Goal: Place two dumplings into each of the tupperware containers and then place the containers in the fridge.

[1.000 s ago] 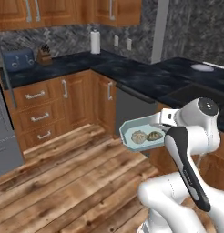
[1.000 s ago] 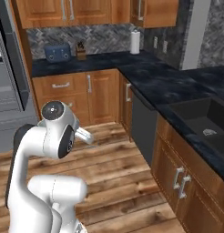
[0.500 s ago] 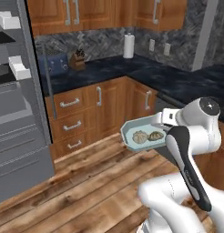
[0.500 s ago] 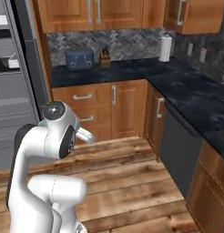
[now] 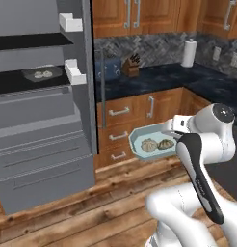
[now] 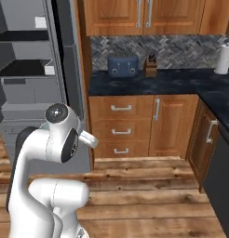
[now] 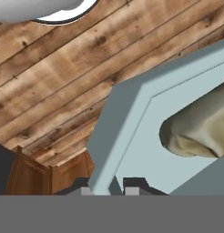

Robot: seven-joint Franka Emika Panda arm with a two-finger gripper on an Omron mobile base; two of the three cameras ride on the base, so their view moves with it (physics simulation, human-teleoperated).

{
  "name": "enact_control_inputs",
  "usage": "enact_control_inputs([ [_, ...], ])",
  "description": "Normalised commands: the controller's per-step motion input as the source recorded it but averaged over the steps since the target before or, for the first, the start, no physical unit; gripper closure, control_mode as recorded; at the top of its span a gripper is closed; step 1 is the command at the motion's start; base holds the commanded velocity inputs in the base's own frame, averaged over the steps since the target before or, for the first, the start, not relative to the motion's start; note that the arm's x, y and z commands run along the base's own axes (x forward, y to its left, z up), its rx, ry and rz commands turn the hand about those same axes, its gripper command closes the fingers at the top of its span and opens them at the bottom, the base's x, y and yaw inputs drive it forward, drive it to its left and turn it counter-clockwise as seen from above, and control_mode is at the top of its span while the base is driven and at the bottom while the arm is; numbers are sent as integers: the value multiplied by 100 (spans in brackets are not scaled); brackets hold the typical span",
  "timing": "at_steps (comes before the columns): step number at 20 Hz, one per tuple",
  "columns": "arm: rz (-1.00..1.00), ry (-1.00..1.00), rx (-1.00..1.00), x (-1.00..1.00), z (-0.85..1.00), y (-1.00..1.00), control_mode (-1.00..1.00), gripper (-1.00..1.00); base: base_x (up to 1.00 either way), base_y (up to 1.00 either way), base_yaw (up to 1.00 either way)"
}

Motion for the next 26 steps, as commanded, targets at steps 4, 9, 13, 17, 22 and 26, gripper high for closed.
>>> enact_control_inputs([
  [4,0,0,0,0,0,0,100,100,66,88,28],
  [9,0,0,0,0,0,0,100,100,69,86,26],
  [13,0,0,0,0,0,0,100,100,79,91,17],
  [17,0,0,0,0,0,0,100,100,98,97,21],
  [22,0,0,0,0,0,0,100,100,100,89,26],
  [26,0,0,0,0,0,0,100,100,100,77,25],
])
